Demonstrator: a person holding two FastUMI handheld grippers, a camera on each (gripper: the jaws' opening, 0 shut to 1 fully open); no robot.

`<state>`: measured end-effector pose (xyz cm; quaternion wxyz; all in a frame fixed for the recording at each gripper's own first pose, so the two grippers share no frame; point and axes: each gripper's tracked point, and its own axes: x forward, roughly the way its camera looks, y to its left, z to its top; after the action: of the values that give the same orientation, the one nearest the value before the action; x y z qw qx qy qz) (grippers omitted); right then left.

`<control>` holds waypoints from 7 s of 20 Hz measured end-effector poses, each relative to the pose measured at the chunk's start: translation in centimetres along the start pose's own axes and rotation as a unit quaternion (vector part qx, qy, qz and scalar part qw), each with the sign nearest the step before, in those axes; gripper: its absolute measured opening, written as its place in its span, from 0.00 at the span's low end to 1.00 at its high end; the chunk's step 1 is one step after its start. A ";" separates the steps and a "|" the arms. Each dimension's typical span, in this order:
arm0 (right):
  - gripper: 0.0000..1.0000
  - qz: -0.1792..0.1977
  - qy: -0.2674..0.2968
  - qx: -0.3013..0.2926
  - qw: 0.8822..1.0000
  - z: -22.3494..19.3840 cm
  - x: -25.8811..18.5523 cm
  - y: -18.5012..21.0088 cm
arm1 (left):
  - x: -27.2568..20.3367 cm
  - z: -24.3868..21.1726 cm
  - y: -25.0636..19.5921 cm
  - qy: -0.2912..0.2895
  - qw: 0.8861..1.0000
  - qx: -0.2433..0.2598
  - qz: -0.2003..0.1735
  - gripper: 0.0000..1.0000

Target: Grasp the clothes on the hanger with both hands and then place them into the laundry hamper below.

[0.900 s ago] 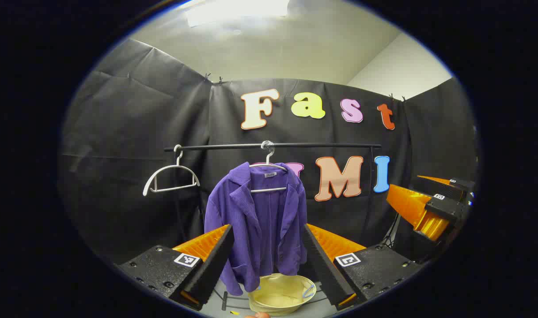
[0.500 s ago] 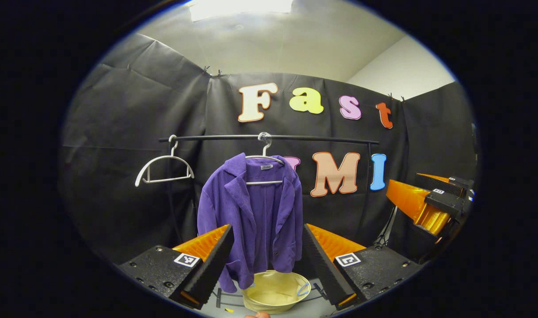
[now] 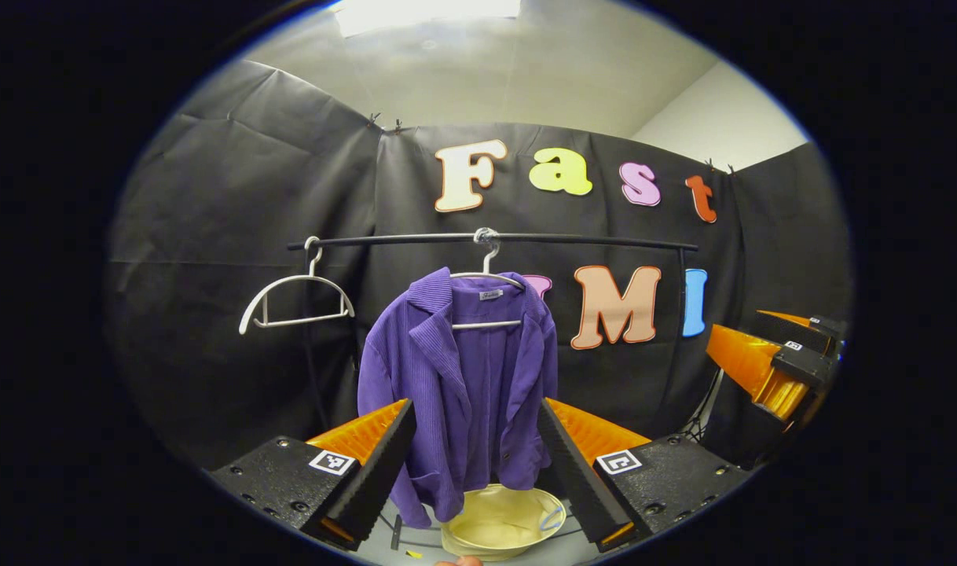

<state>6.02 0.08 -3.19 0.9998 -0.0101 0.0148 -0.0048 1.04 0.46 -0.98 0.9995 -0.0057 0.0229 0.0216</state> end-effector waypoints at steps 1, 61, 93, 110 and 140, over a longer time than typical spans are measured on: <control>0.98 0.004 0.000 0.001 1.000 -0.4 1.1 0.1 | -0.1 0.1 0.0 -0.001 1.000 0.002 0.003 0.92; 0.98 0.250 0.084 0.047 0.963 -16.1 33.5 15.2 | 12.3 -3.7 2.4 0.005 0.973 0.101 0.206 0.95; 0.85 0.134 0.087 -0.021 0.987 -17.7 37.2 11.9 | 14.6 -6.7 11.8 0.050 0.929 0.150 0.333 0.22; 0.21 0.058 0.068 -0.074 0.993 -14.9 35.8 7.0 | 8.8 -1.7 10.4 0.021 0.933 0.137 0.333 0.04; 0.21 -0.011 -0.016 -0.074 0.997 -9.7 46.6 2.0 | 11.5 5.7 22.5 -0.016 0.940 0.135 0.312 0.06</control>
<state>52.29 1.44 -14.26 0.9963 -0.0844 -0.0006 -0.0147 11.77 23.47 3.95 0.9340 0.1371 0.0107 0.3296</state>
